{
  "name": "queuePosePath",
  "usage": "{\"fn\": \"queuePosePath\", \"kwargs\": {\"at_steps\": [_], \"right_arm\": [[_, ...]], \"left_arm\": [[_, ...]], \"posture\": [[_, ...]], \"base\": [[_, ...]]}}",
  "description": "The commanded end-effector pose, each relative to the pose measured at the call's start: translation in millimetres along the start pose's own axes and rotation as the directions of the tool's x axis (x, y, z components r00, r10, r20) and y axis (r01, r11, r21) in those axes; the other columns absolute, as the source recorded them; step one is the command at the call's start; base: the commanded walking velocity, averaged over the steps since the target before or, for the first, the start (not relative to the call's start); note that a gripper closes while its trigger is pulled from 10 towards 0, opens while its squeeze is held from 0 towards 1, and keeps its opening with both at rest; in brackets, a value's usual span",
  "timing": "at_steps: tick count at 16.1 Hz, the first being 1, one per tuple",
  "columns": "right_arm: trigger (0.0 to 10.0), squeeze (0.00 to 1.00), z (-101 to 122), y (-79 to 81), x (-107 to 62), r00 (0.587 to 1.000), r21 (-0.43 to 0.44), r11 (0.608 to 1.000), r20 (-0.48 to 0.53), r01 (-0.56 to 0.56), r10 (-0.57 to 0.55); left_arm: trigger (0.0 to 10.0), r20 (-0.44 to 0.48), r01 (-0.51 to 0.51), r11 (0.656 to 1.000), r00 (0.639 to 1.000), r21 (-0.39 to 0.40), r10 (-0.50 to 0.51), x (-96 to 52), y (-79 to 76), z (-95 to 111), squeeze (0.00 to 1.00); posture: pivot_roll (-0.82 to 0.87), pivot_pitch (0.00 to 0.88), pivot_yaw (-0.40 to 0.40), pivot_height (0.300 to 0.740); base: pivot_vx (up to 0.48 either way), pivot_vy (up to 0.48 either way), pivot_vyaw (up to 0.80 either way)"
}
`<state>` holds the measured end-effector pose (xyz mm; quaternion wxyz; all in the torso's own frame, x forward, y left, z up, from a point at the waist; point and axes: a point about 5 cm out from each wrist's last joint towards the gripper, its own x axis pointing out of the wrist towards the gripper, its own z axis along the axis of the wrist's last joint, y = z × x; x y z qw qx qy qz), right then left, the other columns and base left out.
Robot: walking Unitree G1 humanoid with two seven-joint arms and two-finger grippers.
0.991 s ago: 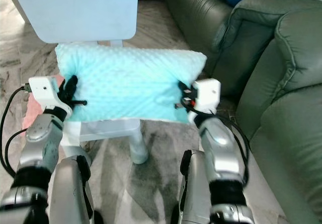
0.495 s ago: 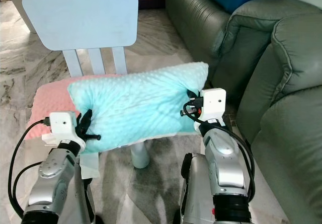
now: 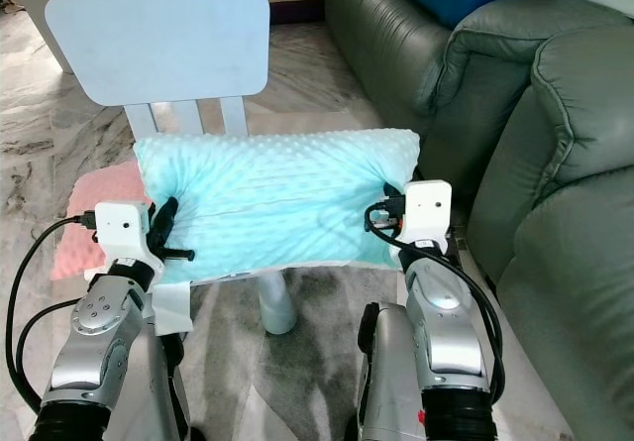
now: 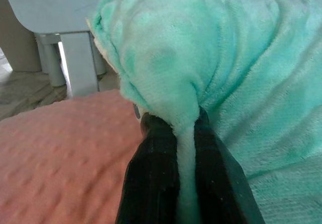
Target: Move the pillow to the sofa
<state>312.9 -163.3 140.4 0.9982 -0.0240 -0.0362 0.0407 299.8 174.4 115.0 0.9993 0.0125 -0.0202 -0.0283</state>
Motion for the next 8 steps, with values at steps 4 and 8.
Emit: {"fn": "queuePosePath", "kwargs": {"at_steps": [4,8], "right_arm": [[10.0,0.00,14.3,-7.9,1.2,0.998,0.005,0.999,0.051,0.032,-0.032],[10.0,0.00,15.3,-7.1,3.1,0.998,0.019,1.000,0.051,0.018,-0.019]], "left_arm": [[10.0,0.003,-0.015,1.000,1.000,0.001,0.015,-1.9,1.9,1.3,0.00],[10.0,0.000,-0.020,1.000,1.000,0.000,0.020,-2.2,2.2,0.3,0.00]], "posture": [[-0.10,0.000,0.006,0.401],[-0.10,0.000,0.003,0.411]], "base": [[0.000,0.000,0.00],[0.000,0.000,0.00]]}}
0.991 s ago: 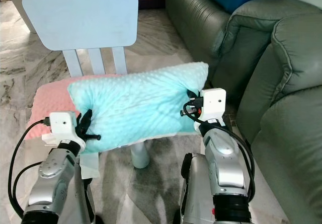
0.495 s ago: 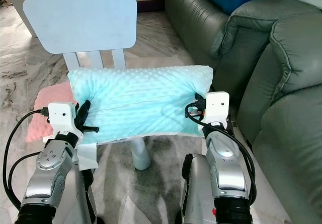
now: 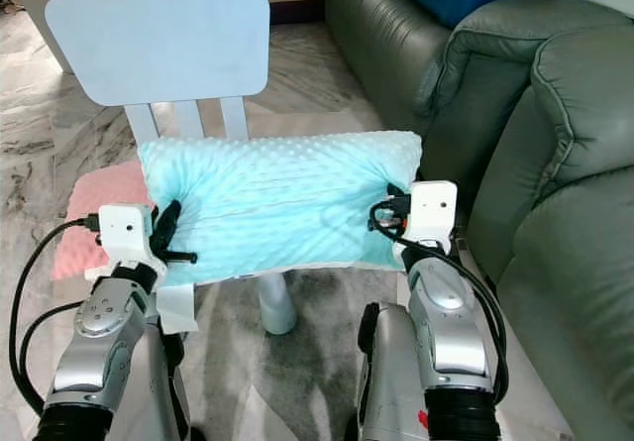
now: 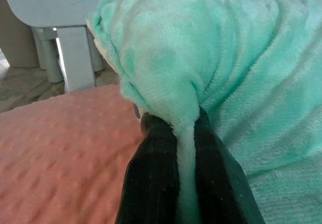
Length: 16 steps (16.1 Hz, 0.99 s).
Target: Move the pillow to the sofa
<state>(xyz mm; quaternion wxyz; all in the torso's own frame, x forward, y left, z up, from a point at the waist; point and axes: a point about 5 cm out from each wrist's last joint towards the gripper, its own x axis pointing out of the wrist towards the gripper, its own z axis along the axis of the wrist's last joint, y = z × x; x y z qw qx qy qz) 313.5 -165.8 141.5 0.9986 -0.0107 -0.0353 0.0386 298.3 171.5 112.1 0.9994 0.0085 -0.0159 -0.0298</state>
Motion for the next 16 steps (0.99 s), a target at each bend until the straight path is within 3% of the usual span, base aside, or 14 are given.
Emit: {"fn": "queuePosePath", "kwargs": {"at_steps": [1,16], "right_arm": [[10.0,0.00,14.5,-3.6,2.8,0.999,-0.006,1.000,0.053,0.010,-0.010],[10.0,0.00,13.5,-0.9,4.1,0.999,0.017,1.000,0.043,-0.002,0.002]], "left_arm": [[10.0,0.009,-0.025,1.000,1.000,0.008,0.024,-0.7,5.5,3.1,0.00],[10.0,0.010,-0.016,1.000,1.000,0.011,0.016,0.8,0.9,2.1,0.00]], "posture": [[-0.11,0.000,0.003,0.421],[-0.11,0.000,0.004,0.576]], "base": [[0.000,0.000,0.00],[0.000,0.000,0.00]]}}
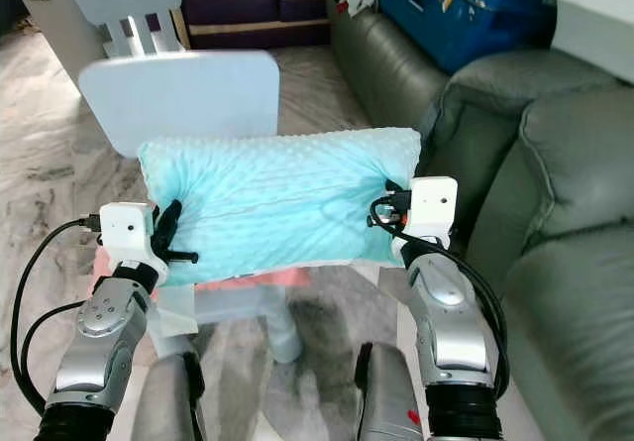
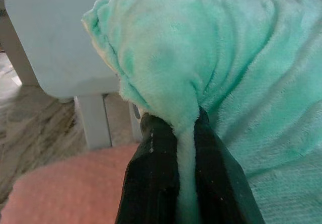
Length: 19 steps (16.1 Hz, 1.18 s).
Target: Move the pillow to the sofa
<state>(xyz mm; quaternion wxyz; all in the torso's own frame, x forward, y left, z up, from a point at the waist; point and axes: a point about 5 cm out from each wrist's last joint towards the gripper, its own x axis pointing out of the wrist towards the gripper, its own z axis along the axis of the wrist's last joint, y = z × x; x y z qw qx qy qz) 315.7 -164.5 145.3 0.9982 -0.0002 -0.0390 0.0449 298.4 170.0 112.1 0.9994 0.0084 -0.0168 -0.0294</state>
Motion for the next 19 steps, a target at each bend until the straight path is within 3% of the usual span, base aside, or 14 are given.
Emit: {"fn": "queuePosePath", "kwargs": {"at_steps": [1,19], "right_arm": [[10.0,0.00,9.8,-1.6,1.3,0.999,-0.004,1.000,0.034,0.009,-0.009],[10.0,0.00,17.6,-0.2,6.1,0.998,-0.007,1.000,0.060,-0.002,0.003]], "left_arm": [[10.0,0.009,-0.015,1.000,1.000,0.011,0.015,1.1,2.2,2.3,0.00],[10.0,0.034,-0.018,1.000,0.999,0.013,0.017,7.1,-4.6,5.3,0.00]], "posture": [[-0.11,0.000,0.006,0.586],[-0.12,0.000,0.000,0.740]], "base": [[0.000,0.000,0.00],[0.000,0.000,0.00]]}}
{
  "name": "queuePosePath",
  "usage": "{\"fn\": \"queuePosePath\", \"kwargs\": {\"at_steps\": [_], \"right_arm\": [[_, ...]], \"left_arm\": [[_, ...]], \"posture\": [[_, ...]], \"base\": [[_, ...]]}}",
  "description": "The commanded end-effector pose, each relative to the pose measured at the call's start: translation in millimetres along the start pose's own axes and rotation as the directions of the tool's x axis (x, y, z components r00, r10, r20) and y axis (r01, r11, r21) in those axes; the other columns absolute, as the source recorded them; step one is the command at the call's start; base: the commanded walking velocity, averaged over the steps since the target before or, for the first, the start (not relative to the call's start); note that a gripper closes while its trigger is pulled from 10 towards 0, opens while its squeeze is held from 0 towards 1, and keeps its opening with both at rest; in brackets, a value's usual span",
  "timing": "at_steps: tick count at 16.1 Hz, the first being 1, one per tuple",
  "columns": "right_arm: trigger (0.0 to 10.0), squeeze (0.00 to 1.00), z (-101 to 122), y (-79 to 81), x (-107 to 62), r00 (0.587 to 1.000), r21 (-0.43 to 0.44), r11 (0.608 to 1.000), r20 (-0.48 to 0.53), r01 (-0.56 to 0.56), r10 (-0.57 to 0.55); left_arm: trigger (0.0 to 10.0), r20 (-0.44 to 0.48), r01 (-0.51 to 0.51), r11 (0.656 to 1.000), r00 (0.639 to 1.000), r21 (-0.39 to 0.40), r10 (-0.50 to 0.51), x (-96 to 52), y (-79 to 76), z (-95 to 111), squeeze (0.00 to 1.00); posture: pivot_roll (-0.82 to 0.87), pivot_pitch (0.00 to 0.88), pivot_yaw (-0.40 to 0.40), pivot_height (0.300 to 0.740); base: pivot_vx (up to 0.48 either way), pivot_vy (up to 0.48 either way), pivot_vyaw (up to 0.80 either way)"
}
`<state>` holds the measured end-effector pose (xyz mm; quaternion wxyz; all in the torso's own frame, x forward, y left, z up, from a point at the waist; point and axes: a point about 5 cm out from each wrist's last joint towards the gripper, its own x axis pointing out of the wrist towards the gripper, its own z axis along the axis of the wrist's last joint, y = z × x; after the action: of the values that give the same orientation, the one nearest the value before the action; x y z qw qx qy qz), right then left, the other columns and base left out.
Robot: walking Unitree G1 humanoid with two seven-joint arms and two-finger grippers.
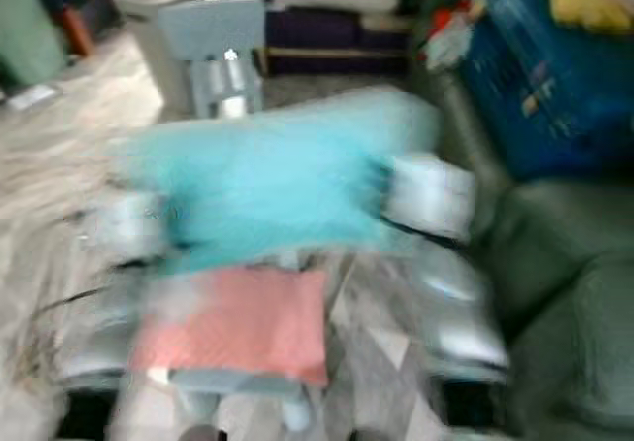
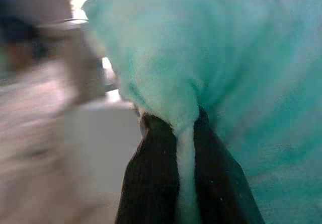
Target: Move the pillow to the sofa
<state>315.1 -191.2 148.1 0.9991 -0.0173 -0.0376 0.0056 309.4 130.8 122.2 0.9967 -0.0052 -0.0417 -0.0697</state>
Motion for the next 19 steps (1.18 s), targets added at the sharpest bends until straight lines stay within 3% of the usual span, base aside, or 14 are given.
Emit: {"fn": "queuePosePath", "kwargs": {"at_steps": [1,9,13,14,19], "right_arm": [[10.0,0.00,17,26.3,7.6,0.995,0.029,0.996,0.070,-0.079,0.077],[10.0,0.00,22,30.8,9.9,0.992,0.034,0.995,0.086,-0.092,0.089],[10.0,0.00,22,31.4,9.7,0.992,0.038,0.995,0.084,-0.093,0.089],[10.0,0.00,22,32.7,9.7,0.992,0.036,0.995,0.082,-0.096,0.093],[10.0,0.00,20,38.5,6.0,0.990,0.042,0.991,0.072,-0.125,0.122]], "left_arm": [[10.0,-0.015,-0.095,0.995,0.995,0.042,0.096,-8.5,32.7,-4,0.00],[10.0,-0.041,-0.107,0.993,0.993,0.041,0.109,-8.3,29.1,-8,0.00],[10.0,-0.045,-0.120,0.986,0.991,0.118,0.126,-5.9,25.9,-5,0.00],[10.0,-0.058,-0.084,0.996,0.995,0.030,0.086,-6.5,25.3,-9,0.00],[10.0,-0.077,-0.105,0.994,0.991,0.020,0.107,-10.8,24.2,-10,0.00]], "posture": [[-0.12,0.000,-0.001,0.740],[-0.12,0.000,0.001,0.740],[-0.12,0.000,0.007,0.740],[-0.12,0.000,0.009,0.740],[-0.12,0.000,0.004,0.740]], "base": [[0.000,0.000,0.00],[0.000,0.000,0.00],[0.000,0.000,0.00],[0.000,0.000,0.00],[0.000,0.000,0.00]]}}
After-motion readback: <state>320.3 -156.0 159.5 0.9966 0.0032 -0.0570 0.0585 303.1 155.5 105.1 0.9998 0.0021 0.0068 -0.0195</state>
